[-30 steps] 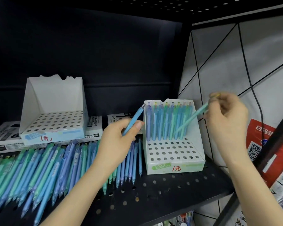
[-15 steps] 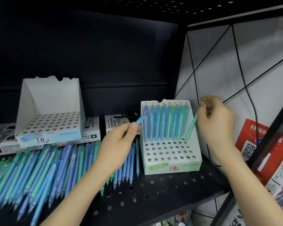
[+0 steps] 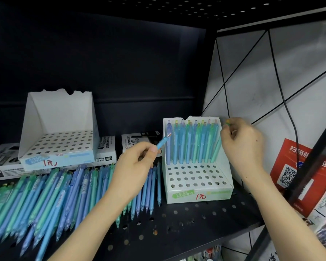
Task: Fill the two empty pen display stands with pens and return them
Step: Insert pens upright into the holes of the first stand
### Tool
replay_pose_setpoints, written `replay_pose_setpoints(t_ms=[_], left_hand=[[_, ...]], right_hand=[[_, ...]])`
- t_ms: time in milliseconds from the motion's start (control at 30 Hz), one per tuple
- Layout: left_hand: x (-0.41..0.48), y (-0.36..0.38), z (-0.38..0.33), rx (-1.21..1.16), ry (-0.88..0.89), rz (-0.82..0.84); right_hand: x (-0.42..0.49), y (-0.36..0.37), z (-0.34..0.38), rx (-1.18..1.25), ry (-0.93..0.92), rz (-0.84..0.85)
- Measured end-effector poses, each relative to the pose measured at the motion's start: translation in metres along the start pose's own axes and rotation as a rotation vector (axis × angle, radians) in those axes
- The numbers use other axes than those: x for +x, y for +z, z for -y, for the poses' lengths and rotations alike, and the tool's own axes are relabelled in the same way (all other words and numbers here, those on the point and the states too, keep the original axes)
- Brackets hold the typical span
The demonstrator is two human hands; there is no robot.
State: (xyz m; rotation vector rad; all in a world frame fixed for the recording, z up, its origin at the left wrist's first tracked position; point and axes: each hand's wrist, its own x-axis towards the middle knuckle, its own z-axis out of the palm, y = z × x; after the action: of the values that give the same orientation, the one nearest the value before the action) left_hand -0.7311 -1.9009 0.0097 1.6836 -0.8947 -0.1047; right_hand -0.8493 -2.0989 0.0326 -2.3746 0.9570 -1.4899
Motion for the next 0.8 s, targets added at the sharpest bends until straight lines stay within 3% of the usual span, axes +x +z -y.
replay_pose_setpoints(t_ms=[367, 467, 567, 700, 800], left_hand=[[-0.001, 0.002, -0.002, -0.002, 0.008, 0.067], [-0.001, 0.003, -0.001, -0.007, 0.015, 0.078], [-0.002, 0.005, 0.000, 0.007, 0.058, 0.082], [-0.003, 0.009, -0.002, 0.001, 0.138, 0.098], [-0.005, 0.013, -0.001, 0.040, 0.212, 0.125]], right_hand=[[0.010, 0.001, 0.000, -0.154, 0.087, 0.174], [0.004, -0.004, 0.008, -0.163, 0.041, 0.097], [-0.015, -0.013, 0.028, 0.044, -0.038, -0.008], [-0.041, -0.019, 0.059, 0.532, 0.174, 0.384], [-0.054, -0.014, 0.071, 0.709, 0.242, 0.472]])
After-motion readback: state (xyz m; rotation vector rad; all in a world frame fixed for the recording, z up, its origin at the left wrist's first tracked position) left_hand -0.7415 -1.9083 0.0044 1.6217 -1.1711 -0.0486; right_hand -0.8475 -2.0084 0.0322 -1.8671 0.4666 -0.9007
